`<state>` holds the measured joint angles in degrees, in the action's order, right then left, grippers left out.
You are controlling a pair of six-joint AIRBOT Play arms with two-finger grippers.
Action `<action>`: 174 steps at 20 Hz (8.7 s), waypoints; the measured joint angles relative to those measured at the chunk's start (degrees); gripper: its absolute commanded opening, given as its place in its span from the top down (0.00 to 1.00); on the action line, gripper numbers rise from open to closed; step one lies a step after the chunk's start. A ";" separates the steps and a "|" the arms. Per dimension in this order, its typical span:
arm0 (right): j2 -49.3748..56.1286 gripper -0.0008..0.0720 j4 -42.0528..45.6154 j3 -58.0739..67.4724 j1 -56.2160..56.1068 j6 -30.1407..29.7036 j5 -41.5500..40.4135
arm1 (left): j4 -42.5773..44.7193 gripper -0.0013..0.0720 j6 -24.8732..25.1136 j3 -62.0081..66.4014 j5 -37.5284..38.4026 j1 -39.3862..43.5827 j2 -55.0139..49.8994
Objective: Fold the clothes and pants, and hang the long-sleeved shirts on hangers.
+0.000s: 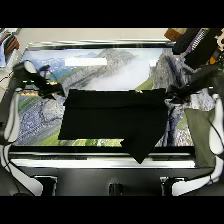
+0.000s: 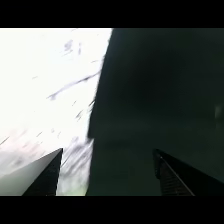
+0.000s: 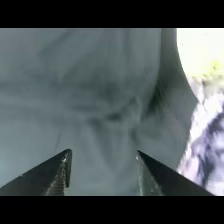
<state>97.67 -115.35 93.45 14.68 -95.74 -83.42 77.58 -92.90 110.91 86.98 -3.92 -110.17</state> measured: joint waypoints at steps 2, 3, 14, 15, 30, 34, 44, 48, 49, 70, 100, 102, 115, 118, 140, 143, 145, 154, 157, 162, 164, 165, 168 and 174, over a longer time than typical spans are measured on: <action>-6.36 0.30 -2.01 -7.48 3.89 -2.27 -0.09 | -0.98 0.09 0.63 -3.37 0.79 -3.50 4.66; -10.14 0.30 -3.10 -13.11 5.88 -3.32 -0.24 | -1.75 0.09 0.94 -6.36 0.76 -5.51 7.43; -36.13 0.30 -12.44 -63.32 11.02 -8.94 9.68 | -12.74 0.09 6.82 -50.01 -7.43 -17.73 34.25; -36.48 0.30 -13.44 -64.76 11.04 -9.40 10.71 | -13.33 0.09 6.97 -51.95 -8.07 -17.86 35.30; -33.53 0.94 -16.98 -69.79 -1.01 -5.51 24.85 | -19.06 0.10 11.37 -63.12 -13.35 -18.10 38.10; -37.64 0.94 -16.44 -69.77 -1.20 -4.02 23.28 | -19.67 0.10 12.70 -68.19 -16.11 -17.49 38.10; -46.62 0.95 -16.98 -69.75 -1.22 -0.13 19.28 | -20.44 0.96 11.85 -71.95 -22.27 -11.85 35.87; -51.74 0.95 -17.05 -69.75 -1.25 1.66 16.65 | -21.07 0.97 10.38 -71.67 -21.24 -11.34 37.62; -53.48 0.95 -16.98 -69.75 -1.25 2.45 15.10 | -19.93 0.97 8.92 -71.63 -19.89 -11.47 39.15; -27.52 0.95 -11.91 -37.57 -1.29 5.68 20.98 | -13.25 0.97 0.00 -39.63 -30.71 -3.39 26.82; -3.41 0.04 -20.98 -32.74 11.54 -18.53 11.15 | 2.10 0.03 1.42 -8.68 -10.45 2.99 13.51; -3.02 0.05 -21.24 -32.76 10.75 -18.73 12.26 | 2.14 0.03 1.40 -8.68 -10.14 2.99 13.57; -6.62 0.95 -8.68 -29.55 0.85 -9.84 18.01 | -2.89 0.96 1.38 -10.21 -10.03 3.52 12.81; -10.19 0.95 -9.18 -23.37 0.50 -6.16 12.07 | -10.03 0.97 1.29 -13.51 -13.07 6.38 11.30; -21.86 0.94 -12.59 0.07 0.42 4.87 -6.84 | -41.11 0.97 -17.22 -2.82 -42.60 44.57 -14.58; -21.64 0.94 -13.84 0.09 -0.57 4.28 -5.18 | -38.64 0.97 -14.71 -1.75 -35.82 40.35 -11.98; -20.81 0.94 -14.29 0.09 -3.21 4.07 -3.87 | -33.81 0.97 -13.75 -1.49 -31.12 35.87 -7.96; -10.25 0.94 -14.93 0.09 -27.74 4.72 8.72 | -14.56 0.97 -12.04 -1.16 -15.67 8.48 16.04; -5.42 0.94 -15.02 0.09 -34.21 5.38 13.25 | -12.92 0.96 -11.89 -1.16 -13.97 1.22 20.31; 0.22 0.94 -18.32 0.11 -38.95 6.36 21.99 | -12.04 0.96 -10.67 -1.20 -12.28 -4.57 22.51; 1.18 0.94 -20.20 0.11 -39.54 6.86 25.22 | -11.87 0.96 -10.08 -1.29 -12.07 -5.38 22.69; 1.51 0.94 -20.94 0.11 -39.78 6.93 26.62 | -11.78 0.96 -9.92 -1.46 -12.02 -5.64 22.69; 2.23 0.77 -22.53 0.13 -40.89 7.85 30.38 | -11.61 0.96 -9.70 -2.69 -11.89 -5.95 22.69; 2.73 0.07 -26.97 0.20 -45.03 9.46 40.00 | -11.54 0.96 -9.53 -5.55 -11.85 -5.53 22.69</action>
<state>100.40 -142.32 93.65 -30.35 -86.28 -43.42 66.04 -102.43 105.36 75.13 -9.45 -87.48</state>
